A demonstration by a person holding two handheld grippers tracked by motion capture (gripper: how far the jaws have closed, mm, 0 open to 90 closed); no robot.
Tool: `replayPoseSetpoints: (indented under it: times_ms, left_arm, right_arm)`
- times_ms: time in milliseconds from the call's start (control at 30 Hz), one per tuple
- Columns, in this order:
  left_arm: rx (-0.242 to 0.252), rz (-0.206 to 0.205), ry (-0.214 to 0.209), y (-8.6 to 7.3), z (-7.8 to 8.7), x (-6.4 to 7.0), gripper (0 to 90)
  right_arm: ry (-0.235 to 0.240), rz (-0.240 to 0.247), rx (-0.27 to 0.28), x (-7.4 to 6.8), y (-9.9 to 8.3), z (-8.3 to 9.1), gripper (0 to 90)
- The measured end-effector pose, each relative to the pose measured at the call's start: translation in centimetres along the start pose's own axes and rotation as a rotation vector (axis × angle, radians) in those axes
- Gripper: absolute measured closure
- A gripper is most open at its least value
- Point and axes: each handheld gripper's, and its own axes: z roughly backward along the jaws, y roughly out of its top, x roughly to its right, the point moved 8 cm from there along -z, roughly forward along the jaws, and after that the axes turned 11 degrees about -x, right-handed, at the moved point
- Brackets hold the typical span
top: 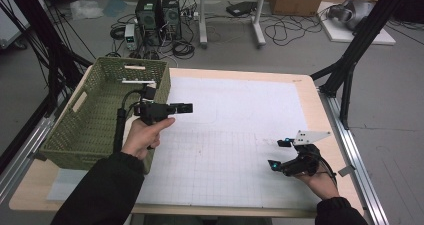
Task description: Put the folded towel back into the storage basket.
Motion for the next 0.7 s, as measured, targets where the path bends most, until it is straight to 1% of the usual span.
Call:
replayPoseSetpoints:
  times_ms: [33,67,133,167,233,300,333,367,433,500,533,600,667,700]
  left_arm:
    - [0.007,0.001,0.013,0.0,-0.2,0.0,32.6]
    - [0.014,0.000,0.012,0.0,-0.4,0.2,32.7]
    - [0.011,-0.003,0.029,-0.1,-1.0,0.3,32.9]
    - [0.015,-0.002,0.028,-0.1,-1.2,0.4,32.8]
    - [0.013,-0.007,0.037,-0.2,-1.7,0.6,33.0]
    - [0.014,-0.004,0.034,-0.2,-2.1,0.7,32.9]
    - [0.014,-0.005,0.040,-0.2,-2.3,0.8,32.8]
    - [0.025,-0.006,0.045,-0.2,-2.4,0.9,32.6]
    - [0.026,-0.009,0.039,-0.3,-2.7,1.1,32.7]
    - [0.029,-0.013,0.053,-0.4,-2.9,1.1,32.6]
    - [0.030,-0.011,0.048,-0.6,-3.1,1.1,32.6]
    - [0.033,-0.015,0.063,-0.9,-3.3,0.9,32.6]
    - [0.042,-0.006,0.049,-1.1,-3.3,0.9,32.6]
    - [0.049,-0.013,0.055,-1.2,-3.2,1.0,32.7]
  right_arm:
    - [0.000,-0.005,-0.003,0.0,0.0,0.0,11.5]
    - [0.001,-0.007,-0.004,0.0,0.0,0.0,11.5]
    - [-0.001,0.000,-0.002,0.1,0.0,-0.1,11.5]
    - [0.000,-0.007,-0.005,0.0,0.0,0.0,11.5]
    - [0.002,-0.004,-0.003,0.0,0.0,0.0,11.5]
    - [0.003,-0.005,-0.001,0.0,0.0,0.0,11.5]
    - [0.002,-0.005,0.000,0.0,0.0,0.0,11.5]
    - [0.003,-0.005,0.000,0.0,0.0,0.0,11.5]
    - [0.001,-0.002,0.003,0.0,0.0,0.0,11.5]
    - [0.003,-0.002,0.006,0.0,0.1,0.1,11.5]
    - [-0.001,0.002,0.006,0.1,0.1,0.1,11.5]
    - [0.001,-0.001,0.004,0.0,0.2,0.2,11.5]
    - [0.000,-0.001,0.010,0.0,0.3,0.3,11.5]
    - [0.001,-0.004,0.011,0.0,0.3,0.4,11.5]
